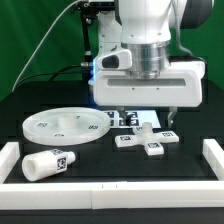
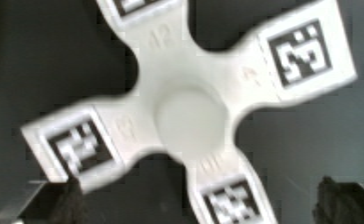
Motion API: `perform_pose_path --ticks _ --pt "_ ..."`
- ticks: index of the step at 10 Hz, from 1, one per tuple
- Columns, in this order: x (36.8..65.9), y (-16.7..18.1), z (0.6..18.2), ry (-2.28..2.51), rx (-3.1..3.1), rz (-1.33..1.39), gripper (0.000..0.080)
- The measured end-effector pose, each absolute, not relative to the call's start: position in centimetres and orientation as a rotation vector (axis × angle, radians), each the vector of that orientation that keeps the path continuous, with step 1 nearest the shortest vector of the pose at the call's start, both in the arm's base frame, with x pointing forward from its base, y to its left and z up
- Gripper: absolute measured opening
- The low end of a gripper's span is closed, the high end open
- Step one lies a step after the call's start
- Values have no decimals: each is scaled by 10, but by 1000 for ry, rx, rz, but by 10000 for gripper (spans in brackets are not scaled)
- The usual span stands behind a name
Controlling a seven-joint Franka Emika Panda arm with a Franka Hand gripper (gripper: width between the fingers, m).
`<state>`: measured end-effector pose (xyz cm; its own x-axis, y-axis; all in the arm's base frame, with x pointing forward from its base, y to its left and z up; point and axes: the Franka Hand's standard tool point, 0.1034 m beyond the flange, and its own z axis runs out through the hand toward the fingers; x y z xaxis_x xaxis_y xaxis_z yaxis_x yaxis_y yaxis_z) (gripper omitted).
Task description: Assemble round table
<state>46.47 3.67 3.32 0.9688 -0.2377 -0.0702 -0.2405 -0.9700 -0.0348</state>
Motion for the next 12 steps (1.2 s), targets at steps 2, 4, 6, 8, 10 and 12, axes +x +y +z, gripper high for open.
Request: perform_pose_path --ticks 2,4,6,8,10,12 --pt "452 36 15 377 -3086 126 649" --pt "454 34 12 380 -3091 107 649" --pt "453 34 12 380 -3091 109 388" --pt "454 34 12 380 -3091 107 253" --pt "454 35 12 380 -3091 107 220" --pt "445 56 24 404 -3076 104 220"
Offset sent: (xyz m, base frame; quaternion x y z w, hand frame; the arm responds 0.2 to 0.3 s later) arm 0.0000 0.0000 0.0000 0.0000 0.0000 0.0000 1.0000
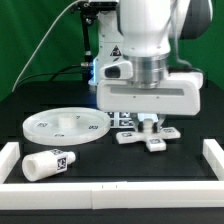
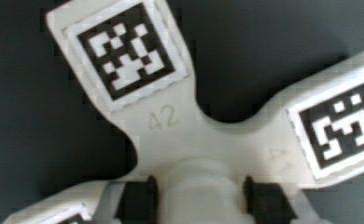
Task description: Assemble round table
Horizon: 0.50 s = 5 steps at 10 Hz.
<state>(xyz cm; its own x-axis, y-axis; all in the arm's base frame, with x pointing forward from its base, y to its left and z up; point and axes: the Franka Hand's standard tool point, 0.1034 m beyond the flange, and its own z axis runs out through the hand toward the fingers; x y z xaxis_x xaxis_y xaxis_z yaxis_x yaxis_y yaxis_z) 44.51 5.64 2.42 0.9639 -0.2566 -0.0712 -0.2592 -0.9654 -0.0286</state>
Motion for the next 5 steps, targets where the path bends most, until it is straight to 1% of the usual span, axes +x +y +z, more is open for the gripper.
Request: perform_pose_path --ticks 2,3,5 --pt "421 88 41 449 -3062 111 220" --pt "416 101 45 464 -3059 123 222" --pt "417 94 41 431 -3067 126 222"
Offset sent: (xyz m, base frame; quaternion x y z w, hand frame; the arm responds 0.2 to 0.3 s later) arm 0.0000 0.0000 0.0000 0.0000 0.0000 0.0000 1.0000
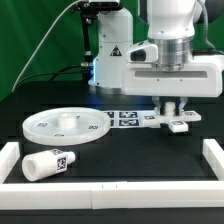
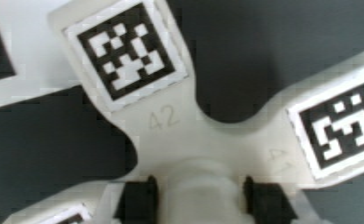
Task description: Assemble round table
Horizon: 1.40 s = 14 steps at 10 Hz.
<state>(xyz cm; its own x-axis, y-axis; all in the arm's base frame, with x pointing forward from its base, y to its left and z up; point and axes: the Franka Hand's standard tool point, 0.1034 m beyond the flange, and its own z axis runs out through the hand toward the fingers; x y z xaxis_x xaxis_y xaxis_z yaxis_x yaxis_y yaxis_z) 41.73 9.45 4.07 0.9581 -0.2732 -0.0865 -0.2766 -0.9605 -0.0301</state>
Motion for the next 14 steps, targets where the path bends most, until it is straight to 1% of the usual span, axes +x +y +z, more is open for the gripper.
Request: perform_pose_path --ticks 2,3,4,6,10,11,12,13,14 --pt "415 97 40 426 -3068 130 222" --pt "406 108 36 495 -3063 103 222" --pt "392 118 28 459 -3075 101 222" --pt "384 120 16 439 -3089 111 222" --pt "384 119 14 439 -3091 116 222" --pt "383 116 17 387 -3095 133 478" --pt "387 108 31 346 -3090 146 478" --pt "392 95 52 303 -3075 164 601" --pt "399 78 73 253 -3055 182 601"
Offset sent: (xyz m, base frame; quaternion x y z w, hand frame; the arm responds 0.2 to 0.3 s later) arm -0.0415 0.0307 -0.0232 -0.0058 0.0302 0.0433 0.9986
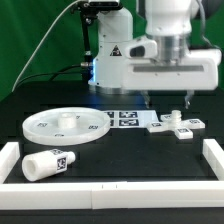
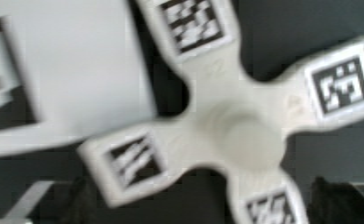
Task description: Assemble round table
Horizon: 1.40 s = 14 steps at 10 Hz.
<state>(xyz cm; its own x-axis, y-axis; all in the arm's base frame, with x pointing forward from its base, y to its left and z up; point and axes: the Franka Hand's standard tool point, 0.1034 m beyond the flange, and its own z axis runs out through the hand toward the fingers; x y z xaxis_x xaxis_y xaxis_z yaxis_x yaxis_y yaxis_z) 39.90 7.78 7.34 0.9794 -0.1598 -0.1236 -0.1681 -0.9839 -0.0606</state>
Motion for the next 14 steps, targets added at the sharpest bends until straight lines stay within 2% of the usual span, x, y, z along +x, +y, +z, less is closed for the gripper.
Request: perform_pose_path --ticks 1,3,4,7,8,9,13,14 --pt "408 54 87 180 -3045 152 639" --pt "414 20 98 114 -3040 103 648" --pt "414 15 101 133 -3039 92 648" --pt "414 16 100 137 -3039 96 649" --pt "416 13 96 65 -3049 72 649" --pt "413 7 83 -40 -3067 59 649" --pt "403 -67 78 -411 -3080 44 649" --pt "403 -68 78 -377 -3086 45 649"
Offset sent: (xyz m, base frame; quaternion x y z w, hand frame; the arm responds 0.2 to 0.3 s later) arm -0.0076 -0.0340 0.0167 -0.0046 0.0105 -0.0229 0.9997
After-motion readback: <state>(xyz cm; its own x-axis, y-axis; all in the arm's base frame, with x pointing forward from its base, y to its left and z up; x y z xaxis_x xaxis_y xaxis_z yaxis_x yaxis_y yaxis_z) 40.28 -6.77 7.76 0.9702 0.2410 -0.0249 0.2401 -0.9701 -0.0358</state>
